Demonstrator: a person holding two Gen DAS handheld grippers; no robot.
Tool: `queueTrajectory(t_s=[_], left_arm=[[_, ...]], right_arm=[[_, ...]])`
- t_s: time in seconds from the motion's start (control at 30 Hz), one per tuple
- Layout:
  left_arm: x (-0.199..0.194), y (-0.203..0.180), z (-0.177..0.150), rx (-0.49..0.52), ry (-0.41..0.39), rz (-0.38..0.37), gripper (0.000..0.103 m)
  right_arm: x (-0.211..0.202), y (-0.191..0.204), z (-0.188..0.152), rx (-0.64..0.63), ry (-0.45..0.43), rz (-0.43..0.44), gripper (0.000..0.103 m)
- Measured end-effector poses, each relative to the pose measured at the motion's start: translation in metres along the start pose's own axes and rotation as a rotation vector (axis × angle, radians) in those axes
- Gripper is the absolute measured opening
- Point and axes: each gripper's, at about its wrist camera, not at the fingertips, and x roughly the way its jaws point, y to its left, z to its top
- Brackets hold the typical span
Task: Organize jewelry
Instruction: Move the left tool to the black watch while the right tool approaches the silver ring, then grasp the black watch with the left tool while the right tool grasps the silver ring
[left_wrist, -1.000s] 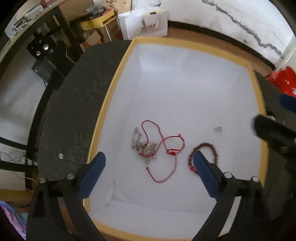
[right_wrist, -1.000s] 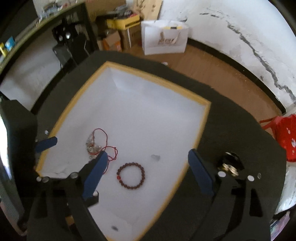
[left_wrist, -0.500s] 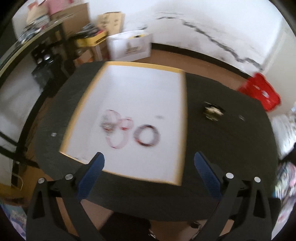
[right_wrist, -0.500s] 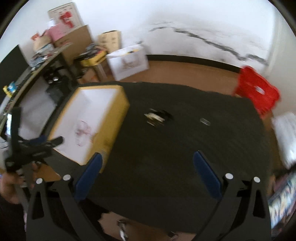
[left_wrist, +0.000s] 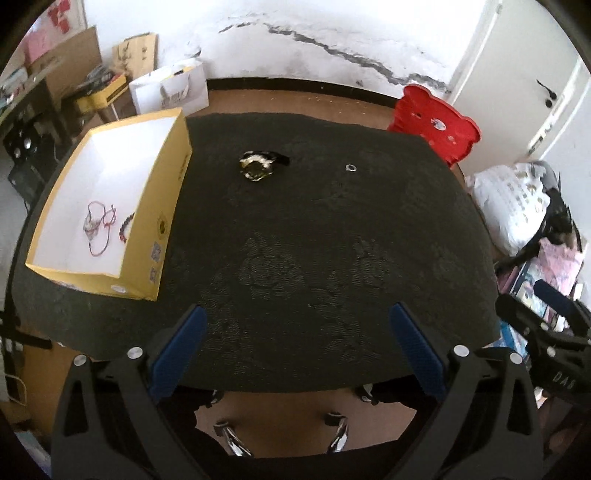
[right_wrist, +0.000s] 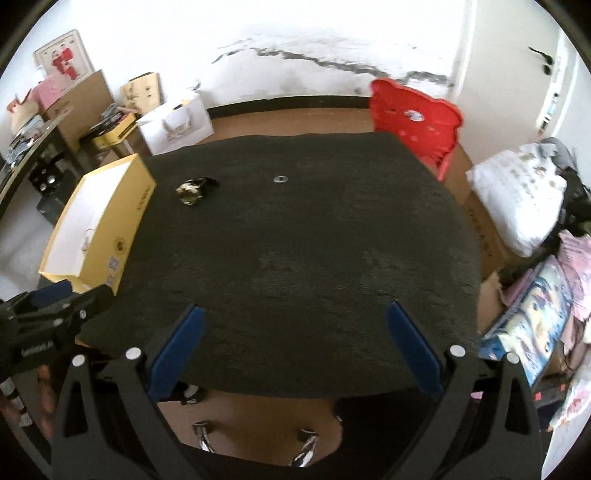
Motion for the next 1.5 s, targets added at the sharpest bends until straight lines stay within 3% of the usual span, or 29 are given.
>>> queueTrajectory(t_s=[0.33, 0.53, 0.87, 1.03, 1.33, 1.5], left_arm=[[-0.014, -0.012, -0.001, 0.040, -0.042, 0.050, 0.097], [0.001, -0.005, 0.012, 0.034, -0.030, 0.074, 0.097], [0.080, 0.026, 0.045, -0.004, 0.030, 0.114, 0.097], [0.140, 0.040, 0.076, -0.023, 0.058, 0.130, 0.097], [0.233, 0.054, 0.131, -0.050, 0.064, 0.109, 0.097], [0.270, 0.057, 0.149, -0.036, 0.071, 0.111, 0.097]], right_arm=[[-0.007, -0.001, 0.002, 0.008, -0.007, -0.006, 0.096], [0.011, 0.014, 0.015, -0.014, 0.009, 0.019, 0.096], [0.110, 0.030, 0.042, -0.030, 0.122, 0.064, 0.096], [0.167, 0.033, 0.066, -0.041, 0.160, 0.057, 0.096], [0.262, 0.037, 0.116, -0.061, 0.177, 0.087, 0.096], [0.294, 0.043, 0.133, -0.102, 0.155, 0.078, 0.096]])
